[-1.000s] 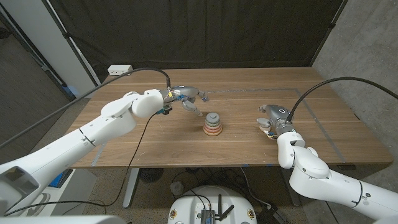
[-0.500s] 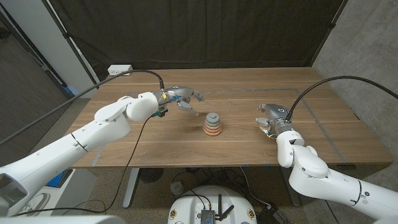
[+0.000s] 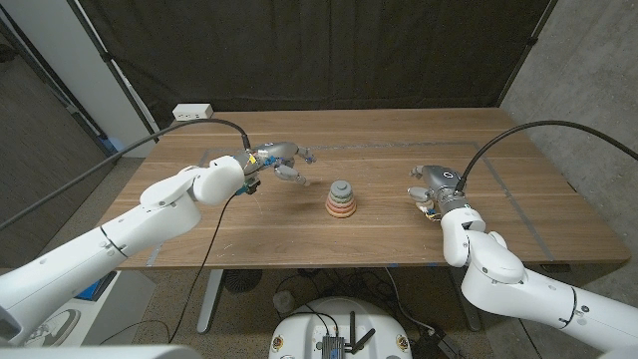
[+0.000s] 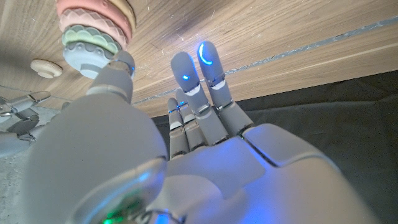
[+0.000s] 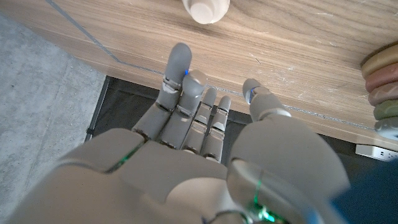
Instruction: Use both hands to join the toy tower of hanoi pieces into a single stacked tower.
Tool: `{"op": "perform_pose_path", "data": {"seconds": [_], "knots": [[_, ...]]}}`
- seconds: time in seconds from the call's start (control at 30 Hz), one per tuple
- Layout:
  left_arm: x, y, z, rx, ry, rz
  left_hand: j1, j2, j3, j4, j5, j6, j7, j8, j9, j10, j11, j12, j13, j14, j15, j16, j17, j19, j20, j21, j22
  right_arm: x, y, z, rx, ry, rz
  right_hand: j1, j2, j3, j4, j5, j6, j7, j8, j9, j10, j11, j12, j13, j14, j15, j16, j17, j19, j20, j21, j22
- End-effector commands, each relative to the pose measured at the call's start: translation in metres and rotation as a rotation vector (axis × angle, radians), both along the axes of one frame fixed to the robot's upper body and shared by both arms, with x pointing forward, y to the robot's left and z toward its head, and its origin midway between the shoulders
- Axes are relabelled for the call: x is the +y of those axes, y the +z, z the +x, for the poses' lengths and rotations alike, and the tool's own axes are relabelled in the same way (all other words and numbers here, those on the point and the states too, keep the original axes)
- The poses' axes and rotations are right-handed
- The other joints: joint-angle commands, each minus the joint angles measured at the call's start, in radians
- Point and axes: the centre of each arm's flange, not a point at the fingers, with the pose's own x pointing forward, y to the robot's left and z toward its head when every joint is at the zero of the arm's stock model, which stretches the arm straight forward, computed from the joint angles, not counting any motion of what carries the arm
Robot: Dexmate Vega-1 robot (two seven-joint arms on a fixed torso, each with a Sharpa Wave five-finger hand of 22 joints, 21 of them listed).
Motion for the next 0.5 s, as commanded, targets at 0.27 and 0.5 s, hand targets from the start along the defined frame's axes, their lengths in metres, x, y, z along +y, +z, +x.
{"op": "perform_pose_path", "data": {"seconds": [0.27, 0.5], "knots": [[0.026, -0.021, -0.02, -0.038, 0.114, -0.11, 0.013, 0.014, 0.005, -0.005, 0.008, 0.021, -0.004, 0.008, 0.0, 0.022, 0.0, 0.004, -0.004, 0.012, -0.045, 0.006, 0.001, 0.011, -0.134, 0.007, 0.0, 0.0, 0.005, 0.001, 0.0, 0.031, 0.001, 0.011, -0.023, 0.003, -0.012, 0.001, 0.004, 0.0, 0.007, 0.007, 0.001, 0.0, -0.003, 0.004, 0.0, -0.066, 0.003, 0.001, 0.005, -0.112, 0.0, 0.003], [0.033, -0.027, -0.026, -0.048, 0.149, -0.158, 0.018, 0.02, 0.009, -0.006, 0.009, 0.027, -0.004, 0.009, -0.001, 0.029, -0.001, 0.005, -0.006, 0.013, -0.045, 0.008, 0.002, 0.013, -0.135, 0.007, 0.0, 0.0, 0.005, 0.002, -0.006, 0.053, 0.002, 0.02, -0.026, 0.003, -0.012, -0.002, 0.002, 0.0, 0.007, 0.009, 0.001, -0.001, -0.003, 0.005, 0.001, -0.066, 0.005, 0.0, 0.005, -0.112, 0.0, 0.003]]}}
